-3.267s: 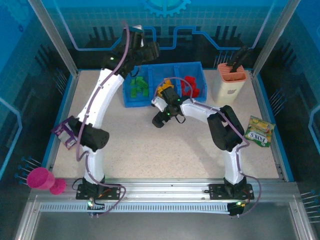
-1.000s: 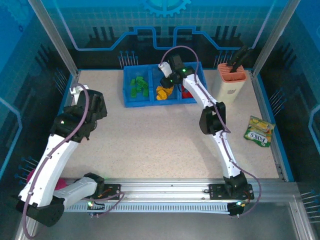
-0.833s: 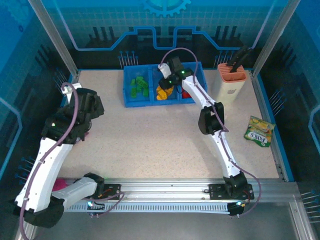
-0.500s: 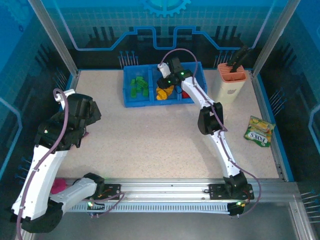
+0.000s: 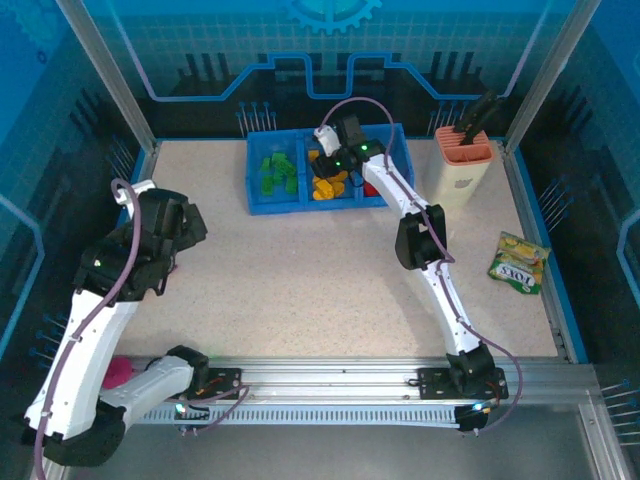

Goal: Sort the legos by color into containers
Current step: Reset both arms

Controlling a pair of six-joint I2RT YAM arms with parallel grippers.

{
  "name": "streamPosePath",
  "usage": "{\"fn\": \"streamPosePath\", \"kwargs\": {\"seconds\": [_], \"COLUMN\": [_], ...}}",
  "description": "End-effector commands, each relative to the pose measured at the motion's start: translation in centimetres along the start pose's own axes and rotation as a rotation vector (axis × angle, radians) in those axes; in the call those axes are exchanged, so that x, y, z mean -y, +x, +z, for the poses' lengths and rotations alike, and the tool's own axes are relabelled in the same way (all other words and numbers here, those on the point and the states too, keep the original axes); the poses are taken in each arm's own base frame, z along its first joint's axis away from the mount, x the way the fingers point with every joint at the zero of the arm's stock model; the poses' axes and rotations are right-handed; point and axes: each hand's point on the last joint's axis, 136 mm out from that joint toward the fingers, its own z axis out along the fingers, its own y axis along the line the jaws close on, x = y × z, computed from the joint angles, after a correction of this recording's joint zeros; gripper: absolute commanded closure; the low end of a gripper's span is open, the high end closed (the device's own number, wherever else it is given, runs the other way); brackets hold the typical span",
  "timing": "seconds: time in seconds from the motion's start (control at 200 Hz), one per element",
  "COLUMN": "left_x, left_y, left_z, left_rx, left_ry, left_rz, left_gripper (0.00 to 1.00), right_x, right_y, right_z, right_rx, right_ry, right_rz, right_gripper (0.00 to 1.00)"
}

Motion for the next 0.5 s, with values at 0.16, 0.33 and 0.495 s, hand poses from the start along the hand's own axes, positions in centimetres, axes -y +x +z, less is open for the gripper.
{"fn": "streamPosePath", "kwargs": {"seconds": [0.16,0.33,0.495], "left_x": [2.9,3.2,4.1], "left_y": [1.0,2.4,4.1], "left_z": [3.8,7.0,11.1], "left_rx": [0.129,0.164,0.184], "left_ry": [0.118,0.065,0.019], "left_rz": [-0.002,0.038,0.114], "left_gripper": [0.01,0.00,0.01], "right_x": [-3.9,-5.3,-5.4], "right_y": [-9.0,-8.0,-2.7], "right_z": [-12.1,-18.9,-25.2], "right_rx": [0.216,0.203,0.276], "right_ry": [-0.033,-0.002,0.126], "right_rz": [-0.101,-0.105,-0.086], "right_gripper": [0.40,0.00,0.00]}}
